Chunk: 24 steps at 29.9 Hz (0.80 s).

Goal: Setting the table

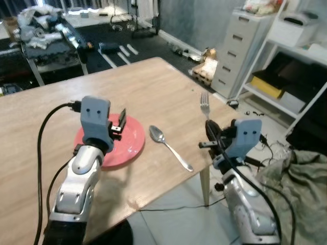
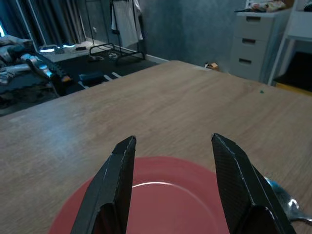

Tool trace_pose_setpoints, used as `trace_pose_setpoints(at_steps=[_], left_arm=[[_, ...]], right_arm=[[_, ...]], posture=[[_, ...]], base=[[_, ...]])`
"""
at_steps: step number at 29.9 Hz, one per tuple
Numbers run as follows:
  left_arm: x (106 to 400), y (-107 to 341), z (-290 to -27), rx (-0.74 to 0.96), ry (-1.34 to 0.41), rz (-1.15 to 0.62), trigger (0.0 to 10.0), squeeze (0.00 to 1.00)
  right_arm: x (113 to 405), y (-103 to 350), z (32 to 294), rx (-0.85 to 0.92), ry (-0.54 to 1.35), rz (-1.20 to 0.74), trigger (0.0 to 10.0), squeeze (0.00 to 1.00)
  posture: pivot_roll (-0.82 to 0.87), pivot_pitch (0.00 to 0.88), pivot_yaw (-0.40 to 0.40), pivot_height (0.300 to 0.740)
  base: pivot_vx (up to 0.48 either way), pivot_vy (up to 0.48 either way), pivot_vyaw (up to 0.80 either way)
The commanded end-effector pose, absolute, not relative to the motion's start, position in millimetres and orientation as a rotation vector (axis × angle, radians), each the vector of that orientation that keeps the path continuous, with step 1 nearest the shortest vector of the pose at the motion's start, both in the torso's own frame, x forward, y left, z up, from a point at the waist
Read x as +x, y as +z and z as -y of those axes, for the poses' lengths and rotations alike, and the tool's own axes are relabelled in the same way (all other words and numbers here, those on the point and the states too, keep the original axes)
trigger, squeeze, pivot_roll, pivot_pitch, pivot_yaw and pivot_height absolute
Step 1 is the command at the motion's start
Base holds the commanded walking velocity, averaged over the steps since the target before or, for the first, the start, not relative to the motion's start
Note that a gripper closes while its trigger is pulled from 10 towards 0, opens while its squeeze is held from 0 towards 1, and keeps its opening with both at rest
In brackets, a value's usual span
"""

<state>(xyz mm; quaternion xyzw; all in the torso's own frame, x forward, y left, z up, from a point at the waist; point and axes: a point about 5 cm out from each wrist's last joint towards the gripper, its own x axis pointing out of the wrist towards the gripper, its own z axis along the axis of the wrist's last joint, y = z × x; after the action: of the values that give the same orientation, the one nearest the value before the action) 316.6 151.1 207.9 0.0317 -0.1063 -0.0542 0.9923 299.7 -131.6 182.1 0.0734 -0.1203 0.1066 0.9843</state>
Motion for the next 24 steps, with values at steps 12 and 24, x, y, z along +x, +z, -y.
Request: trace_pose_setpoints(at_steps=[12, 24], left_arm=[[315, 203, -152, 0.067, -0.113, 0.181, 10.0, 0.00], [298, 196, -177, 0.153, -0.216, 0.087, 10.0, 0.00]], right_arm=[[300, 178, 130, 0.102, 0.219, 0.221, 10.0, 0.00], [328, 165, 118, -0.028, 0.262, 0.096, 10.0, 0.00]], posture=[[-0.05, 0.000, 0.068, 0.740], [0.04, 0.000, 0.033, 0.740]], base=[[0.000, 0.000, 0.00], [0.000, 0.000, 0.00]])
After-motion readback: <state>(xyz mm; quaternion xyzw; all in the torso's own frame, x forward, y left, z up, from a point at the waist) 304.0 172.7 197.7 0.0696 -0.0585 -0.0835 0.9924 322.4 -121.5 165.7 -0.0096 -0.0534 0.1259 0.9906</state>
